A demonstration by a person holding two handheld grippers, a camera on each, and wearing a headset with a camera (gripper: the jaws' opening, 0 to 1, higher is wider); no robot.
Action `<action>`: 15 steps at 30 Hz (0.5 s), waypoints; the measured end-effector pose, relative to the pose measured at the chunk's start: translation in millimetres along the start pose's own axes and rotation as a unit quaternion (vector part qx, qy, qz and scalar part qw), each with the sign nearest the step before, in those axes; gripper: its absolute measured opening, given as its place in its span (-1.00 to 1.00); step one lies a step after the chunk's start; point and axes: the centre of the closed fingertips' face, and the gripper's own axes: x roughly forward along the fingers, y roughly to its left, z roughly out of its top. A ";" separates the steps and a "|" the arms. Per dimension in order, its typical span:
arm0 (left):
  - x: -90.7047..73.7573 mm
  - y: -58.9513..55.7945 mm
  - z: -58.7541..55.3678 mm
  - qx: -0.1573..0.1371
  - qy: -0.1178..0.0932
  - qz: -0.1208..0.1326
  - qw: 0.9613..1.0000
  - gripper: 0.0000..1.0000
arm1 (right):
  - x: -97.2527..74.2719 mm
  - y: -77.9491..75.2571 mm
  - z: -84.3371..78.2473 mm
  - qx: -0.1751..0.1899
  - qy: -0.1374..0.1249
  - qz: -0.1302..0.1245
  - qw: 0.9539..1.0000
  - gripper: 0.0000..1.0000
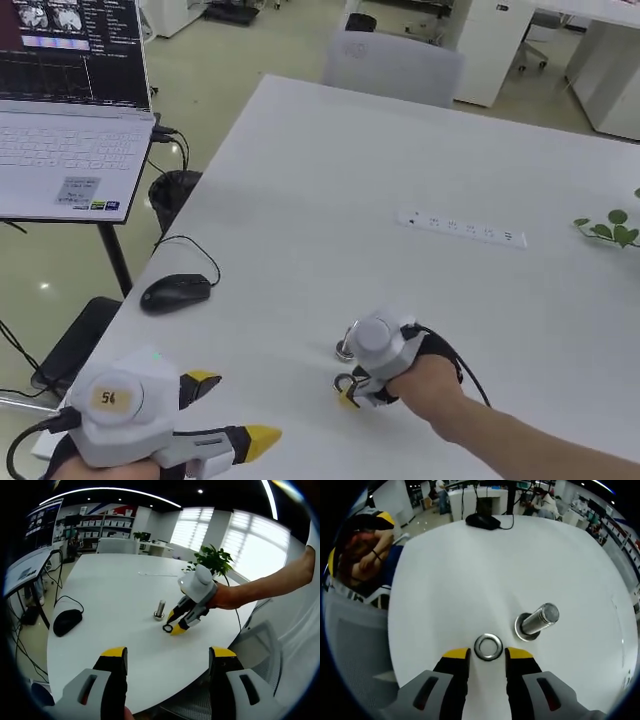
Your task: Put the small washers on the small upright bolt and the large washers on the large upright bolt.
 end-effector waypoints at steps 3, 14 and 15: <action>1.9 -3.1 1.2 0.001 0.000 -0.003 1.000 0.31 | -0.2 0.7 0.0 -0.012 0.000 0.002 1.000 -0.40; 8.3 -8.9 3.0 0.004 0.000 -0.012 1.000 0.31 | 2.2 2.6 2.5 -0.028 -0.008 0.001 1.000 -0.51; 8.1 -9.1 3.2 0.004 0.000 -0.012 1.000 0.31 | 2.1 2.6 2.3 -0.026 -0.008 -0.001 1.000 -0.52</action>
